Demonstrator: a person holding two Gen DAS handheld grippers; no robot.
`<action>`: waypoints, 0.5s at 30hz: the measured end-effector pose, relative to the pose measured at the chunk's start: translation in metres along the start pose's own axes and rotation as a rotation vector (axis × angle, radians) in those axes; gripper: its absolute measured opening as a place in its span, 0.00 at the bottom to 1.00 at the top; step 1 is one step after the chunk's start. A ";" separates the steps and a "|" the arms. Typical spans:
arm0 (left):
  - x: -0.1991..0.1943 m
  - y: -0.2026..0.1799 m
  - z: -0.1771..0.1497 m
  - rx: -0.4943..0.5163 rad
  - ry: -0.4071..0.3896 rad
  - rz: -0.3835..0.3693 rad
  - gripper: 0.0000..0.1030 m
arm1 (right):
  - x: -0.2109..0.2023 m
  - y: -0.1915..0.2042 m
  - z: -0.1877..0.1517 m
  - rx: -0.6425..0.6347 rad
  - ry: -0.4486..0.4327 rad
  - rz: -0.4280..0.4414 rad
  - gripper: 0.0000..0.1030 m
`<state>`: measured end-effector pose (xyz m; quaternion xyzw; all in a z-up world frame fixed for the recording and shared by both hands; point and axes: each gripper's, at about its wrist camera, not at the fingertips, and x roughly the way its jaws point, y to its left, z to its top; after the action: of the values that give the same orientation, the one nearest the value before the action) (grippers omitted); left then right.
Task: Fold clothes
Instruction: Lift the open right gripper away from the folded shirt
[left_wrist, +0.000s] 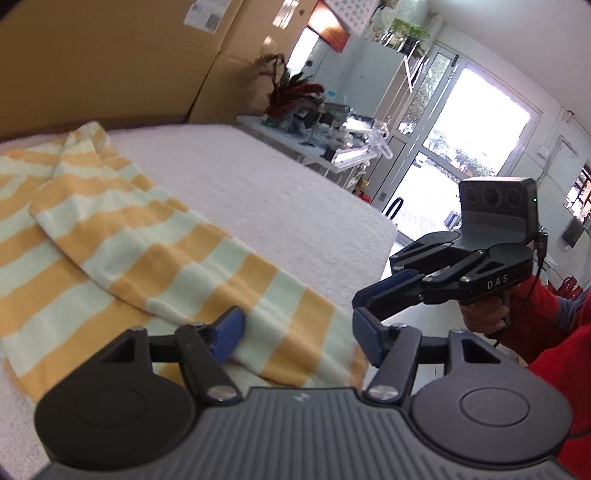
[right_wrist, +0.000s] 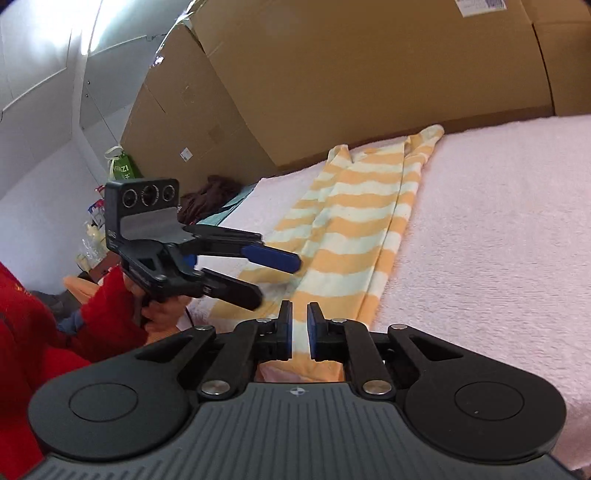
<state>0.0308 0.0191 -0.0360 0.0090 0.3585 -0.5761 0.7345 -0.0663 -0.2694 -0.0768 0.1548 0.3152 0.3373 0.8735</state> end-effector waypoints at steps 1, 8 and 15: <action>0.001 0.001 -0.003 0.005 -0.008 -0.004 0.59 | 0.010 -0.001 0.003 0.001 0.027 -0.020 0.11; -0.012 0.008 0.009 0.032 -0.059 -0.026 0.69 | 0.045 -0.027 0.065 0.011 0.014 -0.084 0.19; 0.005 0.054 0.024 -0.102 -0.124 0.057 0.68 | 0.112 -0.081 0.170 0.157 -0.095 -0.085 0.26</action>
<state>0.0898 0.0230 -0.0420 -0.0539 0.3409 -0.5353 0.7709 0.1492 -0.2609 -0.0376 0.2252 0.3050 0.2666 0.8861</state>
